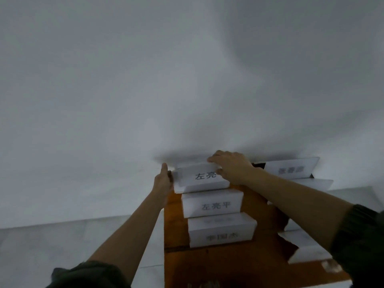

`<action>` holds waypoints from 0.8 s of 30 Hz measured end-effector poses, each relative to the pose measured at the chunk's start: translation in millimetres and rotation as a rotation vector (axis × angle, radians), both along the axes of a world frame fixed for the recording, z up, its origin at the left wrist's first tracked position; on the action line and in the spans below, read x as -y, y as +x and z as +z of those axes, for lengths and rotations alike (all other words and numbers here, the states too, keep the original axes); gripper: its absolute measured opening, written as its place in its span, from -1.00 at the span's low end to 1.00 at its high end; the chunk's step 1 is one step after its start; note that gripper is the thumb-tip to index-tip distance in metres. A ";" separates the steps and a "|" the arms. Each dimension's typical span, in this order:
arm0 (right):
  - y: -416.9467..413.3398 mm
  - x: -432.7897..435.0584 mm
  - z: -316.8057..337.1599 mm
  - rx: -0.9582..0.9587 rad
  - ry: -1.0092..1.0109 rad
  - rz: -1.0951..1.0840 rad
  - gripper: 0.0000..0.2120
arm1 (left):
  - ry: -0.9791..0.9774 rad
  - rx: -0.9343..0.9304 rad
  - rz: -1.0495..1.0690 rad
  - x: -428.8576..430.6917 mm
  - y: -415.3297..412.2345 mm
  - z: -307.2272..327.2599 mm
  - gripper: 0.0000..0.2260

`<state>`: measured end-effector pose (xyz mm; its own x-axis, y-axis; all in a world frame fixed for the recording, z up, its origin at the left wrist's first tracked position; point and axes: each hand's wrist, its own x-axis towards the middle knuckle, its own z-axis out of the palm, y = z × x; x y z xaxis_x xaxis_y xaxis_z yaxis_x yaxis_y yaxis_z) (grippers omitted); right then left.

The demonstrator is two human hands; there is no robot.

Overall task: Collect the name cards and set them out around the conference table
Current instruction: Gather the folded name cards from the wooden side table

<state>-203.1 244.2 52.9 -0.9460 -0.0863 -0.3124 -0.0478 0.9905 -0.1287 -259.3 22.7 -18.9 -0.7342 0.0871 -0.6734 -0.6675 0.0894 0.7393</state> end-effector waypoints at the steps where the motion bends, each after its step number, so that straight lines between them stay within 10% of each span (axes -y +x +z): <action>1: -7.5 2.5 -7.6 0.029 0.003 0.010 -0.54 | -0.001 -0.011 -0.018 0.0 -0.3 -1.9 -0.55; 17: -11.6 15.9 -45.9 0.041 0.000 -0.033 -0.42 | -0.240 -0.200 -0.288 -4.9 14.9 3.1 -0.63; 24: 43.1 -19.4 -27.8 -0.328 -0.179 -0.176 -0.64 | -0.505 -0.761 -0.369 20.3 61.5 17.3 -0.77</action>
<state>-160.0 263.6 25.1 -0.9981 0.0601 0.0138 0.0530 0.9506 -0.3060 -197.9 2.4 -1.7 -0.9718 0.2297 -0.0532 0.1040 0.6201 0.7776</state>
